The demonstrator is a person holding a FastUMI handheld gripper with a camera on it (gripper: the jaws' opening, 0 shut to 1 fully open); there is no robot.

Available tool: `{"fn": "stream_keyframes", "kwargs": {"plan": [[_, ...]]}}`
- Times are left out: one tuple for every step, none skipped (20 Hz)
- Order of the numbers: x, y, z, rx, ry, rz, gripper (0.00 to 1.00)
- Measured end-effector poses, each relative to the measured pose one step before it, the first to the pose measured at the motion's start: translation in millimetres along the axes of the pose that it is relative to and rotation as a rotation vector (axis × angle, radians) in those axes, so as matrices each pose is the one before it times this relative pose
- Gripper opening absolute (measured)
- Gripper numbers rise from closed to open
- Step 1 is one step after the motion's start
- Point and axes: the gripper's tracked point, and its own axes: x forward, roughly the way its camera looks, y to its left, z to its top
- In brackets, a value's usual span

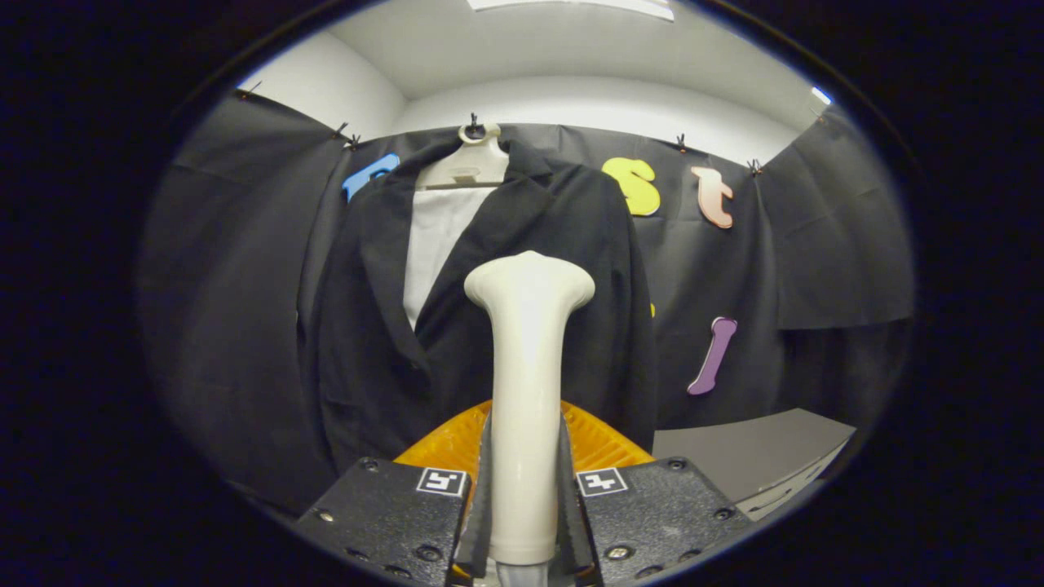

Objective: Iron the clothes twice with a garment steamer, once on the left side and once on the right side.

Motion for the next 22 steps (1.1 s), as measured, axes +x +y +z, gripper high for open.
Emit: {"fn": "stream_keyframes", "kwargs": {"plan": [[-0.71,-0.67,-7.45,-0.00055,0.01392,0.00093,0.36],[-0.97,-0.84,-6.68,-0.00296,0.0131,-0.00148,0.36],[-0.58,-0.09,-5.77,0.00009,0.01177,0.0009,0.36],[-0.99,0.36,-7.07,-0.00015,0.00986,0.0006,0.36],[-1.6,-0.83,-5.24,-0.00194,0.00582,-0.00189,0.36],[-2.15,-0.64,-3.75,-0.00069,0.0018,-0.00523,0.36],[-1.15,-0.23,-4.89,-0.00444,0.00546,-0.00314,0.36],[-0.52,0.53,-7.85,0.00079,0.00704,0.00131,0.36],[-0.95,0.14,-6.32,-0.00411,0.01039,0.0037,0.36],[0.18,0.32,-4.35,-0.00352,0.00868,0.00224,0.36],[1.19,-0.47,-3.21,-0.00443,0.01125,0.00296,0.36],[0.18,0.3,-4.24,-0.00246,0.01348,0.0054,0.36],[-0.12,0.66,-4.99,-0.0065,0.01661,0.00724,0.36],[-3.09,1.31,-8.72,-0.00515,0.01298,0.00705,0.36],[-4.88,3.12,-11.13,-0.0095,0.0156,0.00491,0.36],[-7.13,4.04,-13.73,-0.00458,0.0135,0.00318,0.36],[-3.87,0.81,-9.47,-0.00392,0.01625,0.00273,0.36],[-1.09,-1.41,-7.48,-0.00104,0.01371,0.00085,0.36],[-1.47,-1.5,-5.96,-0.00317,0.01312,-0.00139,0.36],[-0.19,-1.96,-3.13,-0.00132,0.00762,-0.00216,0.36],[-1.21,-2.27,-4.09,-0.00322,0.00778,-0.00447,0.36],[-0.78,-1.45,-4.62,-0.0009,0.00541,-0.00377,0.36]]}}
